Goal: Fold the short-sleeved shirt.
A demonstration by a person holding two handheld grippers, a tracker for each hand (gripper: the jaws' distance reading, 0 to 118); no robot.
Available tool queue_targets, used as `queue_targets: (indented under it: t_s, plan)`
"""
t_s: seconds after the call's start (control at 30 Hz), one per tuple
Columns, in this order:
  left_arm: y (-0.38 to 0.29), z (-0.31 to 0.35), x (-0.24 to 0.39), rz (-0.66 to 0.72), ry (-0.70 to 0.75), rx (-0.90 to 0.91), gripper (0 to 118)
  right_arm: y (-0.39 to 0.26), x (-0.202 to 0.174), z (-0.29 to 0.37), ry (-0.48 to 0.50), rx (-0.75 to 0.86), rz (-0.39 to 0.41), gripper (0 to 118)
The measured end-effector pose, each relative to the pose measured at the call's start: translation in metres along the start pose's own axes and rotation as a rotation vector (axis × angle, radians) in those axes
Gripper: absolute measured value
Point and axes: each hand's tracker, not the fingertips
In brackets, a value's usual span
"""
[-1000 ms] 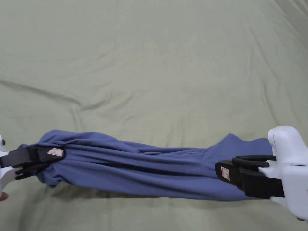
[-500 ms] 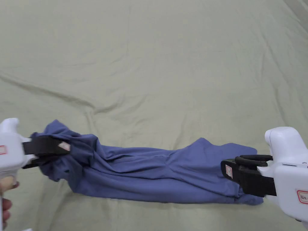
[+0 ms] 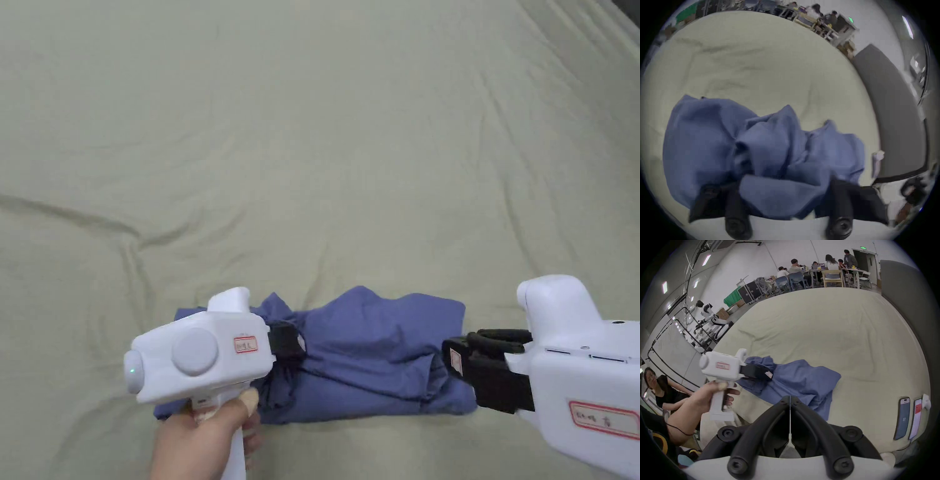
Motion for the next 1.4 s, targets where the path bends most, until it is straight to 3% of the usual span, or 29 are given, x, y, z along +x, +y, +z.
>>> queue_targets:
  t_s: [0.07, 0.1, 0.17, 0.2, 0.23, 0.27, 0.3, 0.33, 0.4, 0.43, 0.53, 0.63, 0.77, 0.83, 0.97, 1.0, 1.07, 1.1, 1.17, 1.2, 1.37, 1.4]
  plan:
    - [0.000, 0.025, -0.004, 0.123, -0.181, -0.001, 104, -0.002, 0.001, 0.003, 0.000, 0.013, 0.002, 4]
    - [0.002, 0.040, -0.008, 0.116, -0.232, -0.005, 111, -0.004, 0.002, 0.004, 0.018, 0.025, -0.001, 4]
    - [0.006, 0.076, -0.018, 0.078, -0.249, 0.058, 107, -0.004, 0.001, 0.006, 0.055, 0.034, -0.008, 4]
    - [0.007, 0.096, -0.011, 0.002, -0.169, 0.115, 80, -0.005, 0.001, 0.007, 0.063, 0.035, -0.006, 4]
    - [0.009, 0.108, -0.012, -0.089, -0.011, 0.170, 36, -0.005, 0.000, 0.007, 0.067, 0.036, -0.001, 4]
    - [0.011, 0.107, -0.010, -0.170, 0.140, 0.176, 0, -0.006, 0.000, 0.007, 0.070, 0.037, 0.003, 4]
    - [0.010, 0.102, -0.008, -0.231, 0.288, 0.185, 0, -0.005, -0.002, 0.008, 0.072, 0.039, 0.007, 4]
    - [0.015, 0.115, -0.014, -0.446, 0.702, 0.206, 0, -0.005, -0.002, 0.009, 0.074, 0.040, 0.008, 4]
    - [0.014, 0.090, -0.028, -0.334, 0.475, 0.090, 0, -0.004, 0.000, 0.010, 0.075, 0.045, 0.000, 4]
    - [0.009, 0.079, -0.026, -0.309, 0.443, 0.071, 0, -0.004, 0.001, 0.012, 0.075, 0.047, -0.005, 4]
    - [-0.014, 0.033, 0.010, -0.456, 0.491, -0.009, 0, -0.005, 0.005, 0.017, 0.070, 0.056, -0.014, 4]
    - [-0.037, 0.004, 0.051, -0.466, 0.485, -0.006, 0, -0.007, 0.006, 0.023, 0.056, 0.056, -0.019, 4]
    - [-0.054, -0.019, 0.104, -0.512, 0.338, -0.101, 0, -0.010, 0.008, 0.029, 0.042, 0.053, -0.024, 4]
    - [-0.061, -0.033, 0.123, -0.567, 0.382, -0.106, 0, -0.011, 0.009, 0.031, 0.041, 0.053, -0.027, 4]
    - [-0.053, -0.032, 0.113, -0.424, 0.246, -0.168, 0, -0.008, 0.007, 0.034, 0.031, 0.052, -0.023, 4]
    - [-0.055, -0.025, 0.121, -0.281, -0.270, -0.116, 0, -0.007, 0.006, 0.036, 0.038, 0.056, -0.018, 4]
    - [-0.042, 0.015, 0.097, -0.239, -0.449, -0.066, 0, -0.004, 0.006, 0.037, 0.069, 0.068, -0.013, 4]
    - [-0.031, 0.037, 0.075, -0.193, -0.541, -0.055, 13, -0.002, 0.005, 0.037, 0.092, 0.072, -0.017, 4]
    - [-0.011, 0.068, 0.029, -0.118, -0.628, -0.037, 110, 0.002, 0.004, 0.033, 0.126, 0.078, -0.019, 4]
    - [-0.002, 0.080, 0.005, -0.091, -0.608, -0.032, 118, 0.004, 0.002, 0.030, 0.138, 0.079, -0.016, 4]
    - [0.054, 0.125, -0.140, 0.089, -0.603, -0.018, 118, 0.010, -0.011, 0.021, 0.154, 0.070, 0.011, 4]
    - [0.030, 0.101, -0.119, 0.108, -0.567, -0.022, 118, 0.010, -0.013, 0.020, 0.165, 0.066, 0.009, 4]
